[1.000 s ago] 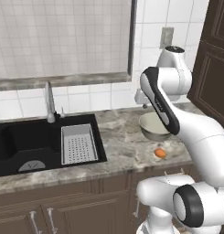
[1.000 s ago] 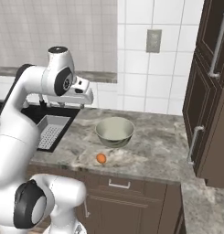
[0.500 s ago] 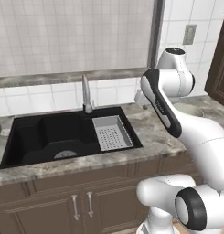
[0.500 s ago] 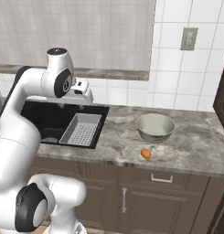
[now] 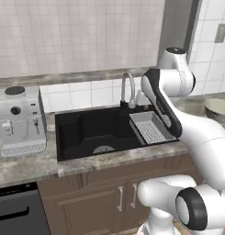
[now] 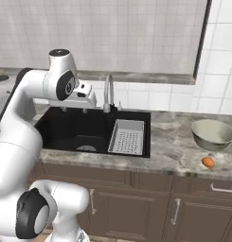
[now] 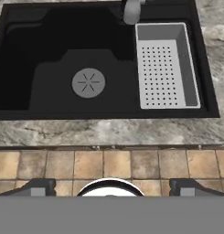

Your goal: Gather the eggs and milk located in the vicinity of the sink area and place them right next to the bowl.

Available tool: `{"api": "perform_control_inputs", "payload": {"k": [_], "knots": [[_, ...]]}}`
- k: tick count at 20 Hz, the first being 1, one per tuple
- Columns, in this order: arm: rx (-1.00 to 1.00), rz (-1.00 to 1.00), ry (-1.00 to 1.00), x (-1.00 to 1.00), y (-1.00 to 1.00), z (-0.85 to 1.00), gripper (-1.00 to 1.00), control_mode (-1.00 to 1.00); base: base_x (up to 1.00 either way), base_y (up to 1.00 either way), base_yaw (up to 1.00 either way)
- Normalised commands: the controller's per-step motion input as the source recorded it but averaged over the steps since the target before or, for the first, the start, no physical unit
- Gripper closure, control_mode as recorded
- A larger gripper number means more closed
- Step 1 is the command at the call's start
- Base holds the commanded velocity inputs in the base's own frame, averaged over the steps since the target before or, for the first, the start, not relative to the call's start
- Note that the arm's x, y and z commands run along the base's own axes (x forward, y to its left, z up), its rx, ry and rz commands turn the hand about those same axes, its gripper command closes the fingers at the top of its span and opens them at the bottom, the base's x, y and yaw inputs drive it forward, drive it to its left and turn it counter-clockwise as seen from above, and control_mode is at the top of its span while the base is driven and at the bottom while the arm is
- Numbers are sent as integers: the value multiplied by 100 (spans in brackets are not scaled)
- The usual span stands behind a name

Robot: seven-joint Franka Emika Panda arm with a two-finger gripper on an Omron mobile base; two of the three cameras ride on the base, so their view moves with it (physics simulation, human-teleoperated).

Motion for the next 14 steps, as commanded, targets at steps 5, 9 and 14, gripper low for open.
{"api": "perform_control_inputs", "payload": {"k": [5, 9, 14], "knots": [[0, 0, 0, 0, 0, 0, -100, 100, -24, 93, -5], [0, 0, 0, 0, 0, 0, -100, 100, -20, 94, -5], [0, 0, 0, 0, 0, 0, -100, 100, -14, 93, -4]]}}
